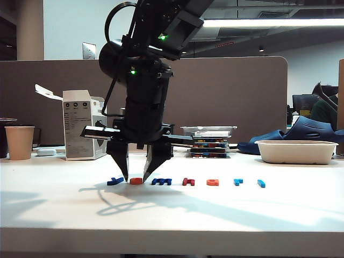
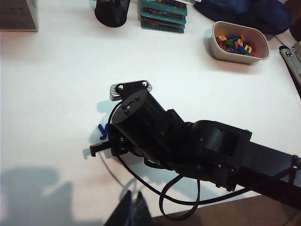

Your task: Select the appropriate letters from the row of letter magnets placed on the table to arrange into the word "car".

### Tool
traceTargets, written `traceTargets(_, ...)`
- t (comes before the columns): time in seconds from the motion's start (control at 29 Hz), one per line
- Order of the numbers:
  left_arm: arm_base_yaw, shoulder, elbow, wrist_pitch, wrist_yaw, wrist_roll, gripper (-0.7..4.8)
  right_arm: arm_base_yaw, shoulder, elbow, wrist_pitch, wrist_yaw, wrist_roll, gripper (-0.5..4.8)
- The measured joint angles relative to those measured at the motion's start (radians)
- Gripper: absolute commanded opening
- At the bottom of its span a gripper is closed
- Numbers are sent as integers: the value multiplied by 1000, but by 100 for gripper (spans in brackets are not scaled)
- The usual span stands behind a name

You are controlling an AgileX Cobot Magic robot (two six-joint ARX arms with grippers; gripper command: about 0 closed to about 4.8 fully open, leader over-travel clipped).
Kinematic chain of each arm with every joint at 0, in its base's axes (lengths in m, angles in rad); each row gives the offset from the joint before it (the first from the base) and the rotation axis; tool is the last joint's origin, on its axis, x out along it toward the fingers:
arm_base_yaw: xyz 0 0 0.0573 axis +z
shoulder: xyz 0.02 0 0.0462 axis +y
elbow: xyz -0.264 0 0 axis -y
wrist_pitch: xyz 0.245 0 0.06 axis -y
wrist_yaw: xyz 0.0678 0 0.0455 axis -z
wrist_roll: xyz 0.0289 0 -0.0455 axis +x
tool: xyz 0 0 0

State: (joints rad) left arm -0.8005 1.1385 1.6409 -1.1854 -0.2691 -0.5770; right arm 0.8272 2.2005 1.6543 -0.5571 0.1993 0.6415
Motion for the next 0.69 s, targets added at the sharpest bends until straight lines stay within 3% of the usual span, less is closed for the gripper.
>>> traceTargets(0.24, 0, 0, 0, 0, 0, 0, -5, -1, 0, 5, -13, 3, -9, 68)
traceTargets(0.31, 0, 0, 0, 0, 0, 0, -5, -1, 0, 5, -13, 3, -10, 31)
traceTargets(0.69, 0, 0, 0, 0, 0, 0, -5, 6, 0, 7, -20, -16, -10, 8)
